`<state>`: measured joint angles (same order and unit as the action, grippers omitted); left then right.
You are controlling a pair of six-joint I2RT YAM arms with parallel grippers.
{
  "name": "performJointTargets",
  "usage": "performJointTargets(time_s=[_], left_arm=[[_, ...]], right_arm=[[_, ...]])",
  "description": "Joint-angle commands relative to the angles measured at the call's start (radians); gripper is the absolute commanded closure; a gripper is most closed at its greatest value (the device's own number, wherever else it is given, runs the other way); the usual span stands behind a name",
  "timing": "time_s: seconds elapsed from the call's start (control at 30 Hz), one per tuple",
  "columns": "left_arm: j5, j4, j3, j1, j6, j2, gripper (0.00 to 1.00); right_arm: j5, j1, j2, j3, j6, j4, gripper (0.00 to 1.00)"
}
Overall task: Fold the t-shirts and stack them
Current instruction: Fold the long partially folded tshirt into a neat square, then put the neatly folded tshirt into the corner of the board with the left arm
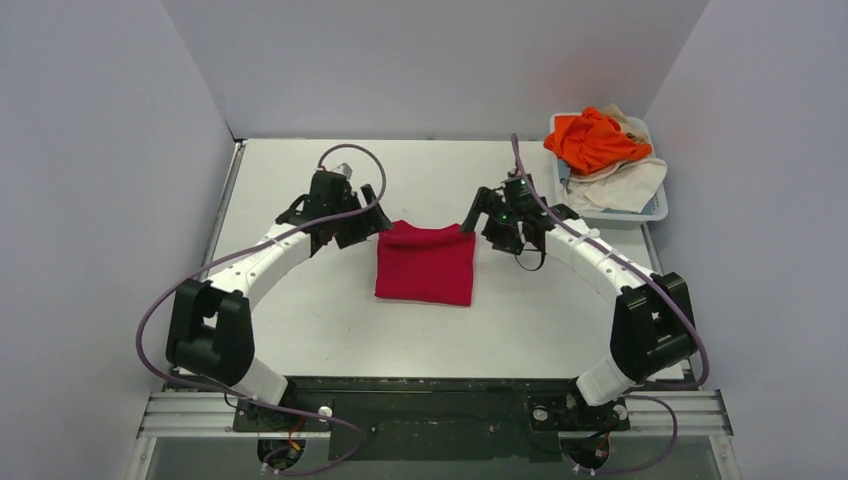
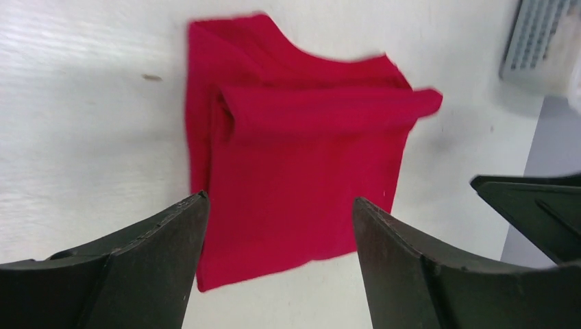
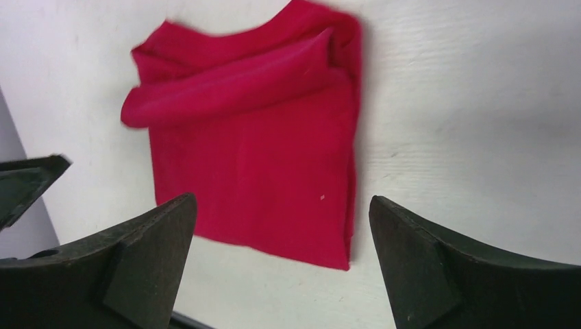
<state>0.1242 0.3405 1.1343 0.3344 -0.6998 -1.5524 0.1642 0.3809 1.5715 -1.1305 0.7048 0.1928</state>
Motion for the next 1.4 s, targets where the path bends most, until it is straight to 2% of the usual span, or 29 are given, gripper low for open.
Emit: performJointTargets(time_s=[0.0, 0.13, 0.27, 0.47, 0.53, 0.67, 0.77, 0.9, 0.97, 1.03, 1.07, 1.1, 1.13, 1.17, 1.2, 1.23, 1.27, 1.37], left_arm=[[0.104, -0.083, -0.072, 0.062, 0.01, 0.029, 0.14], [0.072, -0.068, -0.125, 0.071, -0.018, 0.065, 0.12], [0.016, -0.03, -0.187, 0.057, -0.018, 0.134, 0.1], [-0.003, -0.022, -0.264, 0.013, 0.004, 0.185, 0.09], [-0.007, -0.019, -0.26, -0.001, 0.017, 0.174, 0.09], [-0.003, -0.027, -0.204, -0.006, 0.035, 0.109, 0.09], [0.018, -0.029, -0.122, -0.005, 0.035, 0.006, 0.09], [0.019, -0.054, -0.054, 0.007, 0.023, -0.13, 0.09], [-0.002, -0.049, -0.018, 0.02, 0.021, -0.199, 0.16], [-0.036, -0.03, 0.022, 0.041, 0.021, -0.269, 0.29], [-0.048, -0.019, 0.039, 0.056, 0.02, -0.289, 0.42], [-0.069, 0.002, 0.072, 0.071, 0.022, -0.328, 0.48], [-0.083, 0.009, 0.101, 0.078, 0.024, -0.346, 0.62], [-0.088, 0.022, 0.115, 0.091, 0.032, -0.379, 0.68], [-0.108, 0.032, 0.15, 0.095, 0.037, -0.394, 0.87], [-0.14, 0.076, 0.17, 0.096, 0.041, -0.419, 0.95], [-0.21, 0.103, 0.211, 0.094, 0.042, -0.431, 1.0], [-0.337, 0.212, 0.295, 0.052, 0.076, -0.47, 1.0]], right_arm=[[0.125, 0.082, 0.013, 0.061, 0.012, -0.126, 0.09], [0.161, 0.124, 0.153, -0.019, 0.047, -0.18, 0.09], [0.202, 0.138, 0.336, -0.169, 0.086, -0.246, 0.09], [0.136, 0.114, 0.575, -0.614, 0.115, -0.177, 0.09], [0.123, 0.1, 0.619, -0.68, 0.132, -0.118, 0.09], [0.116, 0.082, 0.571, -0.606, 0.149, -0.095, 0.09], [0.094, 0.071, 0.429, -0.48, 0.124, -0.1, 0.09], [0.043, 0.037, 0.206, -0.235, 0.121, -0.122, 0.09], [0.02, 0.02, 0.091, -0.096, 0.114, -0.137, 0.08], [-0.004, 0.002, -0.019, 0.03, 0.106, -0.136, 0.07], [-0.016, -0.006, -0.087, 0.101, 0.105, -0.125, 0.07], [-0.042, -0.021, -0.122, 0.167, 0.104, -0.121, 0.07], [-0.057, -0.037, -0.186, 0.196, 0.101, -0.105, 0.07], [-0.085, -0.044, -0.215, 0.244, 0.1, -0.094, 0.07], [-0.099, -0.057, -0.27, 0.265, 0.095, -0.076, 0.07], [-0.12, -0.062, -0.295, 0.298, 0.089, -0.063, 0.07], [-0.131, -0.07, -0.339, 0.309, 0.073, -0.035, 0.07], [-0.175, -0.076, -0.402, 0.328, 0.014, 0.029, 0.07]])
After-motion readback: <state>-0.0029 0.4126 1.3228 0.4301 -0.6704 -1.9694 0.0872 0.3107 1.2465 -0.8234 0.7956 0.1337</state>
